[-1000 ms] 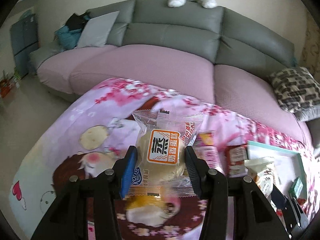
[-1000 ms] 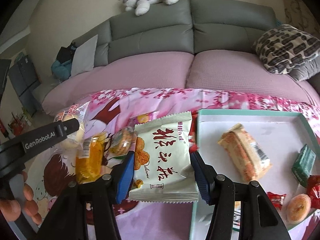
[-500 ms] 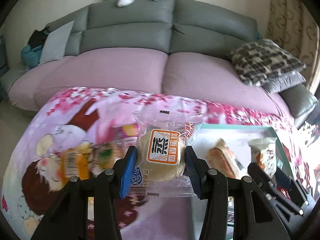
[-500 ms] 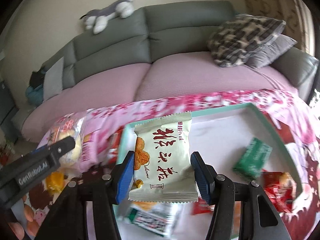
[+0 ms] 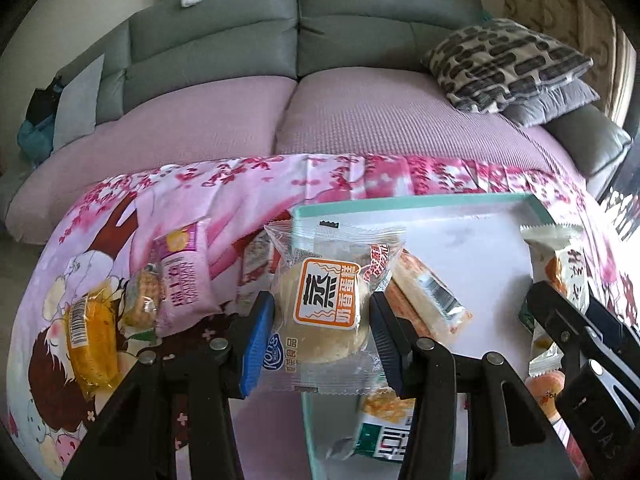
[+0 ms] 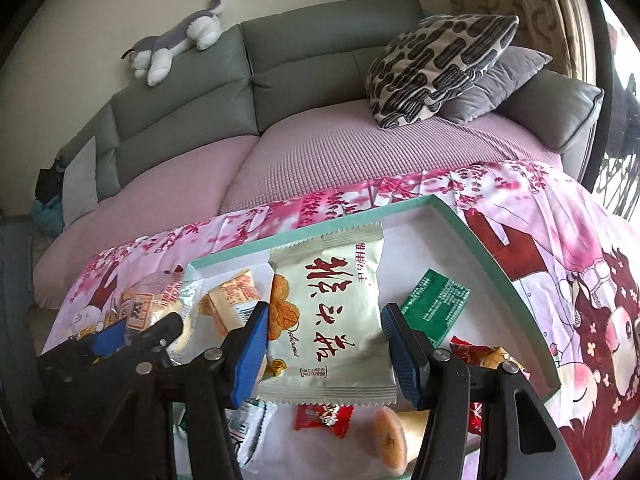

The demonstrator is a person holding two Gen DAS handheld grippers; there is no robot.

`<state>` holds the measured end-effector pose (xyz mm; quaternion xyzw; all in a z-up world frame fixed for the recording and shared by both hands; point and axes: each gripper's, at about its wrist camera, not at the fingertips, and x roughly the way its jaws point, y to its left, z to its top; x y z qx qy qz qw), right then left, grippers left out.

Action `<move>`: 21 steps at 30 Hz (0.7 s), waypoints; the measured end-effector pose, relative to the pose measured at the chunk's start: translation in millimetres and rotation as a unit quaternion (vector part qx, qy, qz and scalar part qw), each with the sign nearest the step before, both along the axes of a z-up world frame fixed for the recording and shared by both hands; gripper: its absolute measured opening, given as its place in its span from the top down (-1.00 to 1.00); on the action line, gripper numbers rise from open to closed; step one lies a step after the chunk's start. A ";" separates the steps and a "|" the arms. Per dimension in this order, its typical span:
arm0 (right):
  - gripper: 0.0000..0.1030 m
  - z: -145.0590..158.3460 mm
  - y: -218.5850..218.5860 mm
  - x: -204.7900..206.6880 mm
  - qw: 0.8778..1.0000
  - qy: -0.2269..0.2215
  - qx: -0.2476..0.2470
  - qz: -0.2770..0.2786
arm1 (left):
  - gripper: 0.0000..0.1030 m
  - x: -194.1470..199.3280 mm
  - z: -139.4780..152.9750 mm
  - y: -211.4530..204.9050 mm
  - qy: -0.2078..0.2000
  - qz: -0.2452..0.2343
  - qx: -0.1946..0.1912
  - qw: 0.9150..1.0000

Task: Organize snacks
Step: 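Lower both snacks into the tray and open both tools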

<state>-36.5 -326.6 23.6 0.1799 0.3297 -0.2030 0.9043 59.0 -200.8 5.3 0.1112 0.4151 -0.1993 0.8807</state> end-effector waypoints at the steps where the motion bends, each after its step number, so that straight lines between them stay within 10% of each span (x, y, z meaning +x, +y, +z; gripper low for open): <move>1: -0.16 -0.5 -1.1 -0.6 1.000 0.000 0.001 -0.001 | 0.02 -1.7 -1.3 -4.1 0.000 -0.005 0.004 1.000; 21: -0.16 -13.2 -16.4 -2.8 1.000 0.002 0.020 -0.019 | 0.01 -1.4 -12.1 -21.0 0.010 -0.027 -0.006 1.000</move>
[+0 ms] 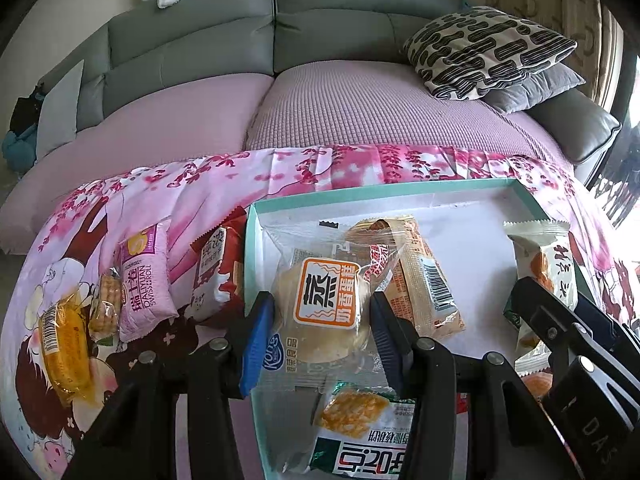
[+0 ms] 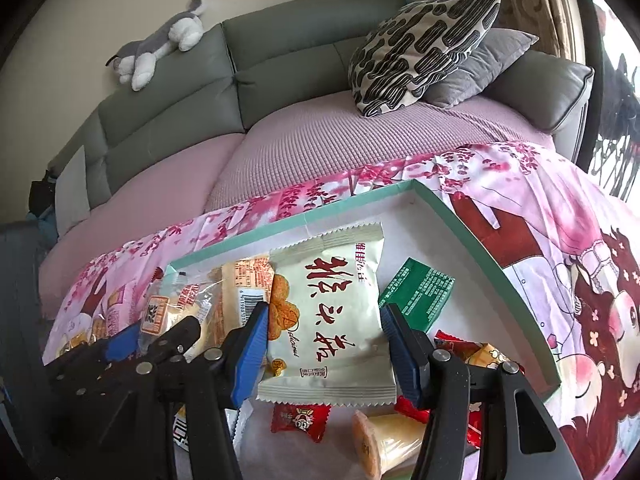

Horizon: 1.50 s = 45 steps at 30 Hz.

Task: Organize snacks
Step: 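Lower both snacks into the tray and open both tools, then withdraw both tools from the tray back toward the snack pile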

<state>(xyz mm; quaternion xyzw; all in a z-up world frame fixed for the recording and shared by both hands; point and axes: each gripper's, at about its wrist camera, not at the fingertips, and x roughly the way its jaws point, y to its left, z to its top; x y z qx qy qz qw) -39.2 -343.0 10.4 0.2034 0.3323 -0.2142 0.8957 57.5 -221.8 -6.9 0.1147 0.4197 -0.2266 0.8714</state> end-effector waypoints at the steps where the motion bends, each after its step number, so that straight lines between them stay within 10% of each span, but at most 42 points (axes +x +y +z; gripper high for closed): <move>1: -0.16 0.1 0.1 0.2 1.000 0.000 -0.001 0.000 | 0.01 0.1 0.5 0.3 0.001 -0.001 0.000 1.000; 17: -0.18 3.4 6.6 3.7 1.000 0.010 -0.021 -0.002 | -0.38 3.8 18.2 17.6 -0.011 0.021 -0.005 1.000; 25: -0.88 0.8 5.9 4.9 0.999 0.025 -0.037 -0.018 | -0.91 15.4 19.3 34.8 -0.042 0.083 0.030 0.995; 45: -1.00 -2.1 4.5 6.2 0.998 0.041 -0.047 -0.030 | -0.98 21.3 14.6 44.5 -0.046 0.108 0.045 0.992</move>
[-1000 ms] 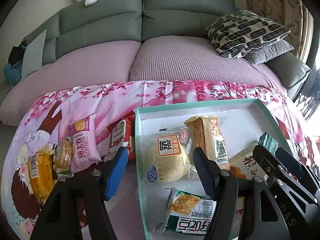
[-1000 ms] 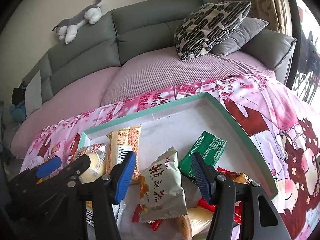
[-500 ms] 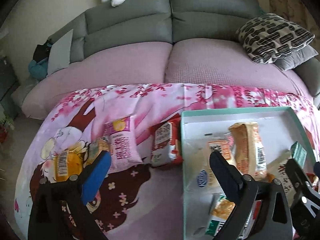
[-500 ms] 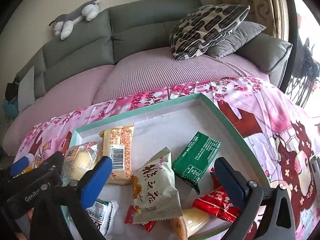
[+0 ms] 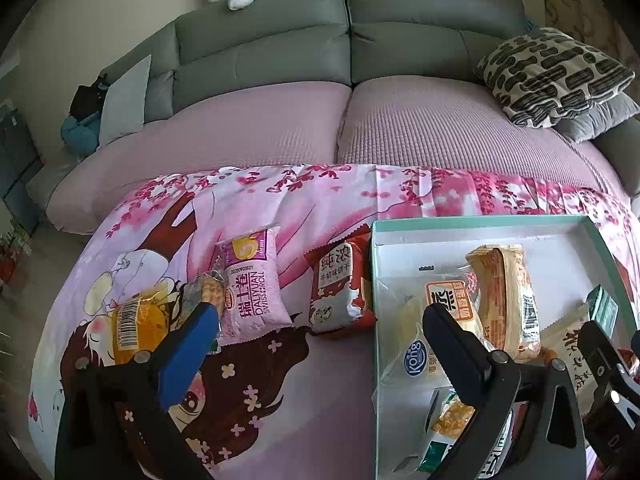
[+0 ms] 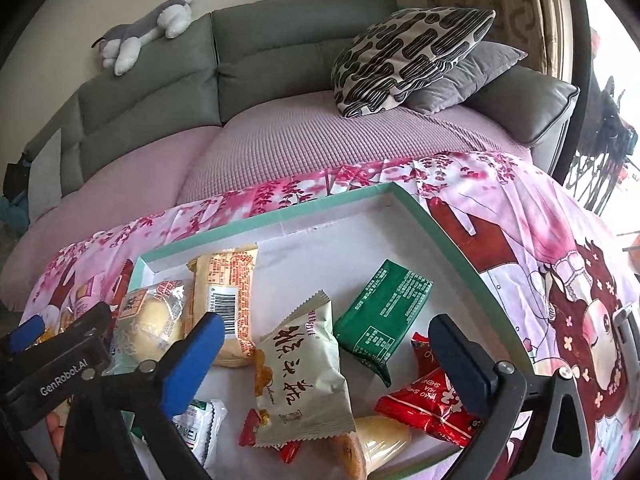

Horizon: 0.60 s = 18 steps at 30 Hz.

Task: Organize snacks
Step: 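Withdraw both tools from the tray back toward the snack pile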

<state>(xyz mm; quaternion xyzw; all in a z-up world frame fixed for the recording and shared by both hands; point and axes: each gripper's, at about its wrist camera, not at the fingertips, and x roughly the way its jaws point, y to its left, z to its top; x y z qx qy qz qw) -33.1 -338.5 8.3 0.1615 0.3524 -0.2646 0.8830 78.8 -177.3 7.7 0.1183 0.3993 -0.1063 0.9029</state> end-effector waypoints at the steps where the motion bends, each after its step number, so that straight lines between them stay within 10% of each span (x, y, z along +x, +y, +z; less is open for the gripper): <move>1: -1.00 0.3 0.0 0.1 1.000 -0.001 0.000 0.000 | -0.98 0.0 -0.5 -0.6 0.001 -0.001 0.002 1.000; 18: -1.00 13.9 13.0 0.4 1.000 -0.011 -0.010 0.008 | -0.98 2.2 8.3 15.0 -0.005 0.005 -0.005 1.000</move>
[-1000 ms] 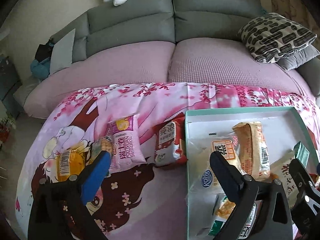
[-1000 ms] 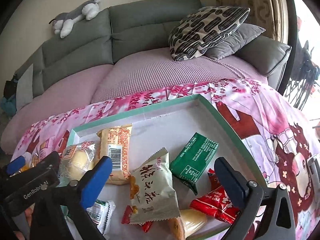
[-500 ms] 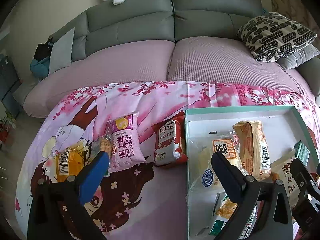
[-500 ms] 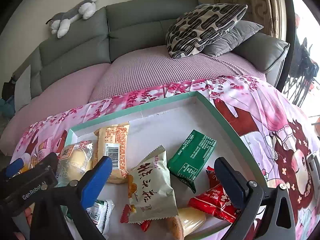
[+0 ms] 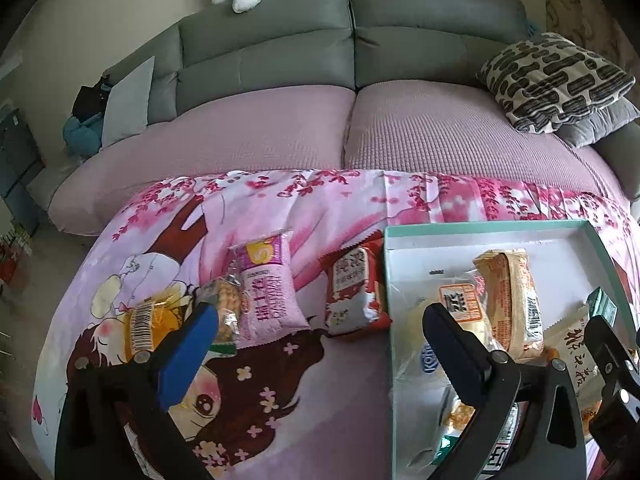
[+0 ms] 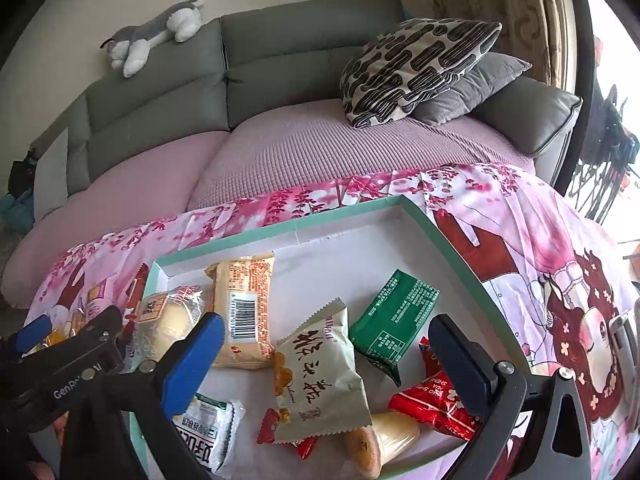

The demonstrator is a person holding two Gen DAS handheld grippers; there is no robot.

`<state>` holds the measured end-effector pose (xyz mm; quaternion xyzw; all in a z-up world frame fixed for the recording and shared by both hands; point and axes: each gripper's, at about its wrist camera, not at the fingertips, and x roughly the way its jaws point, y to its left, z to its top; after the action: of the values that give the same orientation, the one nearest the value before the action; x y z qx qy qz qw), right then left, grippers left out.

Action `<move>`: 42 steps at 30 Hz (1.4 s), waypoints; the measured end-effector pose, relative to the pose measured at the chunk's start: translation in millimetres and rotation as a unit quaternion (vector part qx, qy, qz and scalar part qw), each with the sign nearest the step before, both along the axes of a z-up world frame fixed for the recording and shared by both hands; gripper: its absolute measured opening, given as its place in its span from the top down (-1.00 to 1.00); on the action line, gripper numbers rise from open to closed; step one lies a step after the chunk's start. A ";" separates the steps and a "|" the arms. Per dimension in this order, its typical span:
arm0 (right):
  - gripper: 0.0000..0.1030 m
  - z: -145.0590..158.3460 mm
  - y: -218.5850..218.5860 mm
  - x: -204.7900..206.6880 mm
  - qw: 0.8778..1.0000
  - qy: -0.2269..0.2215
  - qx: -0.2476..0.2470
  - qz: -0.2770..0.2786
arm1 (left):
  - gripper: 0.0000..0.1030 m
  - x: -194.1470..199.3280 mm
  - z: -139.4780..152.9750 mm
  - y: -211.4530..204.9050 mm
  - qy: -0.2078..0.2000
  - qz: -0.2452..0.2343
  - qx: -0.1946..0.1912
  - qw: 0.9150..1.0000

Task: Organize snacks
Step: 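Withdraw both tools from the tray back toward the snack pile, then close the left tool on the yellow cake pack while the right tool reaches the green-label cookie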

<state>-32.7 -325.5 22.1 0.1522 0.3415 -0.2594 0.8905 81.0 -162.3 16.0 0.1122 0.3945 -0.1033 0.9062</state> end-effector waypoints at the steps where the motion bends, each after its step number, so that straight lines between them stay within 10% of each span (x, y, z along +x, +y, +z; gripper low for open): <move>1: -1.00 0.9 1.5 0.4 1.000 -0.002 0.000 0.000 | -0.98 0.6 0.5 3.1 0.000 0.002 -0.001 1.000; 42: -1.00 -17.4 186.9 84.9 0.979 0.009 -0.016 0.202 | -0.98 28.9 -0.9 246.1 0.010 0.231 -0.042 0.972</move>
<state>52.2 -138.6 4.7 0.0632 0.3688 -0.0809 0.9238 109.9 83.8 15.2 -0.0210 0.4137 0.0916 0.9055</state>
